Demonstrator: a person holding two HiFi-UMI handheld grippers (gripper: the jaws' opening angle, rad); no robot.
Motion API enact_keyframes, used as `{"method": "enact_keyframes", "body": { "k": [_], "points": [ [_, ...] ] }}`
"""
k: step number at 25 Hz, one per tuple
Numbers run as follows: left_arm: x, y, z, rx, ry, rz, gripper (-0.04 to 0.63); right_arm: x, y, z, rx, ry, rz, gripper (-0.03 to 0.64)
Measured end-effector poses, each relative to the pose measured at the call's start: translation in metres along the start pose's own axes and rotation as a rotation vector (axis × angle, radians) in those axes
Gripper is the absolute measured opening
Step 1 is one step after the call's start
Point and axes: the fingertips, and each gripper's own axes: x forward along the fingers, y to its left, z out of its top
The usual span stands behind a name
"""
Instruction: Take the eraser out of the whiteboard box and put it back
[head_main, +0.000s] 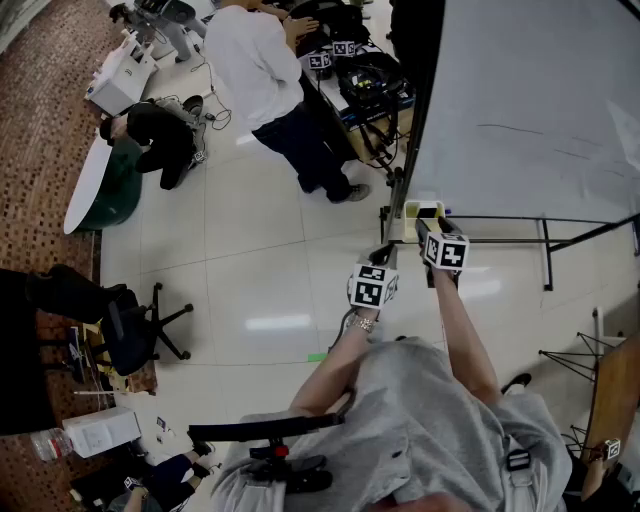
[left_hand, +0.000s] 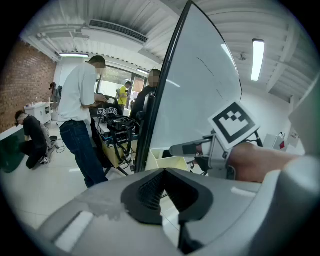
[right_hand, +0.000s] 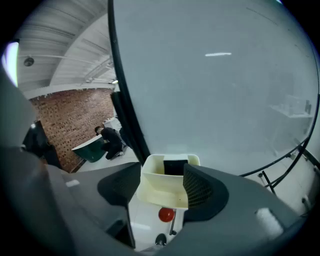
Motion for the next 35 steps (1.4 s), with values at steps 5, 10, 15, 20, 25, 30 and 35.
{"method": "enact_keyframes", "body": {
  "k": [5,10,15,20,25,30,35],
  "points": [
    [0.010,0.029,0.010,0.001,0.026,-0.023,0.003,0.030,-0.015,0.013,0.017,0.033,-0.081,0.264],
    [0.024,0.042,0.019,-0.018,0.035,-0.028,0.003,0.052,-0.023,0.008,-0.004,0.107,-0.099,0.265],
    [0.035,0.047,0.034,-0.031,0.025,-0.021,0.003,0.062,-0.028,0.005,-0.031,0.157,-0.133,0.245],
    [0.044,0.050,0.039,-0.044,0.019,-0.012,0.003,0.026,-0.022,0.031,0.018,0.080,-0.045,0.242],
    [0.055,0.058,0.042,-0.071,0.016,0.003,0.003,-0.032,0.001,0.071,0.020,0.000,0.053,0.242],
    [0.065,0.047,0.043,-0.066,0.024,-0.007,0.003,-0.041,0.003,0.059,0.019,0.030,0.087,0.242],
    [0.066,0.042,0.041,-0.063,0.027,0.000,0.003,-0.036,0.008,0.055,-0.004,0.035,0.119,0.242]
  ]
}}
